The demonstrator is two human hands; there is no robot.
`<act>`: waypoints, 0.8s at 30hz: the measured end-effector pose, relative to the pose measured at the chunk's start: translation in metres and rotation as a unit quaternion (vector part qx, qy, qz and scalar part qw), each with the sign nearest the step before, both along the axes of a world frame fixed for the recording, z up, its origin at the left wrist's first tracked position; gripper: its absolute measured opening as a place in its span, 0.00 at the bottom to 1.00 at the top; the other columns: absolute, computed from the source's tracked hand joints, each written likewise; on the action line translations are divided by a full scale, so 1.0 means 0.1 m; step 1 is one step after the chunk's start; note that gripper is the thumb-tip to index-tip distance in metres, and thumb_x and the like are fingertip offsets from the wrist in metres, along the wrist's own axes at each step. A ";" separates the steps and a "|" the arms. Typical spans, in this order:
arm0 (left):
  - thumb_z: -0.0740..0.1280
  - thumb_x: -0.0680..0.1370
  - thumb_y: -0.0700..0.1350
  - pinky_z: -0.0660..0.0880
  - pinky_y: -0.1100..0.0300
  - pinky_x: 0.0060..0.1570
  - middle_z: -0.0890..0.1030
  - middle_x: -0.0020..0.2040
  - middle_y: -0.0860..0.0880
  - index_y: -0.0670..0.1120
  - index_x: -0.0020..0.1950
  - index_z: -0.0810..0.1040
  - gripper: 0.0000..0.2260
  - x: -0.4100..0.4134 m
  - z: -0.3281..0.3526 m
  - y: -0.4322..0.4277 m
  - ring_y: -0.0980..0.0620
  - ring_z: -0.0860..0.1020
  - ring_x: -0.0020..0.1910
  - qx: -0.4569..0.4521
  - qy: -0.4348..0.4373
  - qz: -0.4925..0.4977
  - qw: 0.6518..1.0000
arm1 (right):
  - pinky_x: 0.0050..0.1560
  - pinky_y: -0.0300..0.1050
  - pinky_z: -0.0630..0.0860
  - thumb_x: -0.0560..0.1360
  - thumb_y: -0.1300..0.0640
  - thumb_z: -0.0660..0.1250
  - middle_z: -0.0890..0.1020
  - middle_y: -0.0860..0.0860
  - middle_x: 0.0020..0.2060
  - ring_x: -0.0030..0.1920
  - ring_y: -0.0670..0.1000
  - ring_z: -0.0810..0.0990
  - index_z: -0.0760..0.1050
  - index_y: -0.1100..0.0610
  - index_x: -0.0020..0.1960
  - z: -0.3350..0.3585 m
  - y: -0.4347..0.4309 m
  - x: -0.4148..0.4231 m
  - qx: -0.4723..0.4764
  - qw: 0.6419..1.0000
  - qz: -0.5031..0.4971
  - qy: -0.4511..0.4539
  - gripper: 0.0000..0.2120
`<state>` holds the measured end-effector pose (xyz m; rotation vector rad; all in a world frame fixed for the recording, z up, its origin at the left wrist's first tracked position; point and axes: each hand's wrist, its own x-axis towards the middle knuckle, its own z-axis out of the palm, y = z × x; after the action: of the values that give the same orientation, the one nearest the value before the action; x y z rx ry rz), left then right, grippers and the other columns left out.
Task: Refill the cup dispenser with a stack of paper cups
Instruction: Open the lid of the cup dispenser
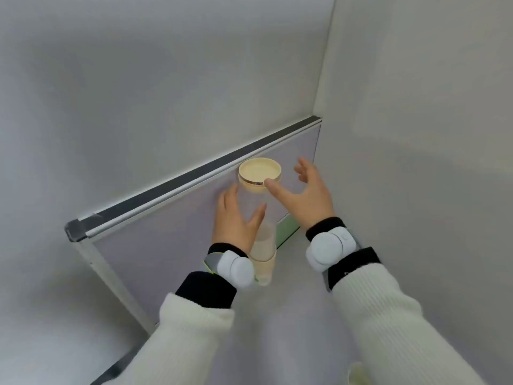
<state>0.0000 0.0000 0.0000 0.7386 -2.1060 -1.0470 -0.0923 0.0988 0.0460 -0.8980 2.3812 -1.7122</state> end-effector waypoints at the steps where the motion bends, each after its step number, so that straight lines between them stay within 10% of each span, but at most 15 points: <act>1: 0.66 0.70 0.56 0.63 0.57 0.59 0.65 0.66 0.45 0.46 0.69 0.59 0.32 -0.03 0.03 -0.03 0.48 0.65 0.65 0.002 -0.002 0.010 1.000 | 0.61 0.48 0.68 0.57 0.32 0.69 0.71 0.47 0.65 0.63 0.47 0.69 0.58 0.47 0.69 0.04 -0.05 -0.02 0.010 1.000 0.008 0.016 0.45; 18: 0.69 0.68 0.56 0.65 0.60 0.52 0.70 0.63 0.48 0.48 0.65 0.64 0.30 -0.28 -0.08 -0.11 0.51 0.70 0.60 0.054 0.019 0.027 0.998 | 0.59 0.47 0.68 0.60 0.38 0.72 0.72 0.51 0.65 0.63 0.52 0.71 0.59 0.52 0.69 -0.04 -0.34 -0.23 0.088 0.993 0.051 0.056 0.44; 24: 0.69 0.67 0.58 0.66 0.59 0.52 0.70 0.62 0.50 0.50 0.65 0.64 0.31 -0.30 -0.10 -0.12 0.52 0.71 0.59 0.046 0.021 0.028 0.998 | 0.39 0.32 0.66 0.58 0.35 0.71 0.75 0.39 0.43 0.43 0.38 0.74 0.72 0.48 0.56 0.02 -0.35 -0.29 0.035 0.998 0.050 -0.010 0.31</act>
<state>-0.0300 -0.0118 -0.0099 0.8084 -2.0025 -1.1251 -0.1216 0.0642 0.0475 -0.9657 2.3257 -1.5839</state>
